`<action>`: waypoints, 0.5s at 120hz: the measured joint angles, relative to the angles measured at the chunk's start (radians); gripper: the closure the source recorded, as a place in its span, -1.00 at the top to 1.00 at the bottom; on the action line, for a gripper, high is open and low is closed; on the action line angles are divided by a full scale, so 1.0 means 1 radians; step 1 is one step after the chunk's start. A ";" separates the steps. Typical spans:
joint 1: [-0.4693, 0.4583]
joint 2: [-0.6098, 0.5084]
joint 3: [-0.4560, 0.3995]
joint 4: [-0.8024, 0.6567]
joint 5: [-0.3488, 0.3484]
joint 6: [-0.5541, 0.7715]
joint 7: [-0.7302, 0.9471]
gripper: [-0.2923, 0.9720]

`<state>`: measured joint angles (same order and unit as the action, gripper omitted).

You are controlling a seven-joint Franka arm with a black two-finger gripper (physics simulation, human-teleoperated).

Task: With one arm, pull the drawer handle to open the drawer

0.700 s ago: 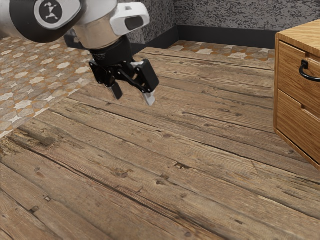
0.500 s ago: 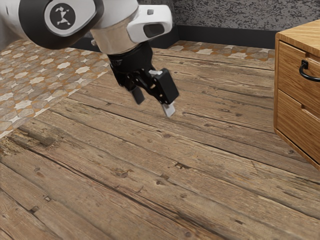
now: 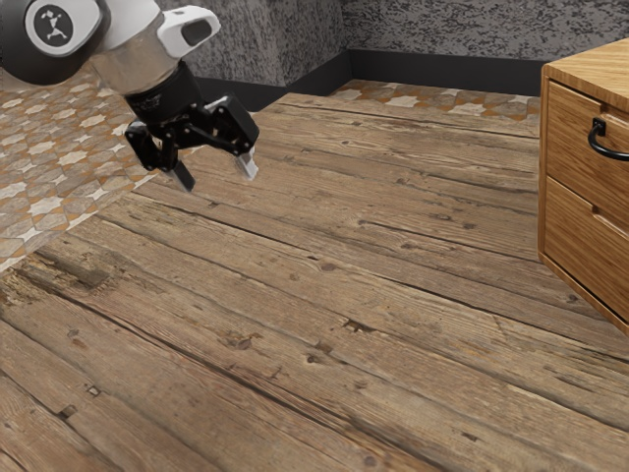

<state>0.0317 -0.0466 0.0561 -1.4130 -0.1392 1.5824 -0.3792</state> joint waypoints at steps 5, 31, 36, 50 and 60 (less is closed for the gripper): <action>-0.046 0.003 0.016 0.001 -0.044 0.000 -0.059 0.54; -0.121 -0.017 0.012 -0.105 -0.153 0.154 -0.306 0.54; -0.099 -0.012 -0.005 -0.142 -0.157 0.230 -0.344 0.54; -0.057 0.024 -0.058 -0.211 -0.164 0.469 -0.425 0.54; -0.063 0.054 -0.072 -0.202 -0.166 0.595 -0.473 0.54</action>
<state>-0.0317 0.0075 -0.0157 -1.6147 -0.3048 2.1777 -0.8518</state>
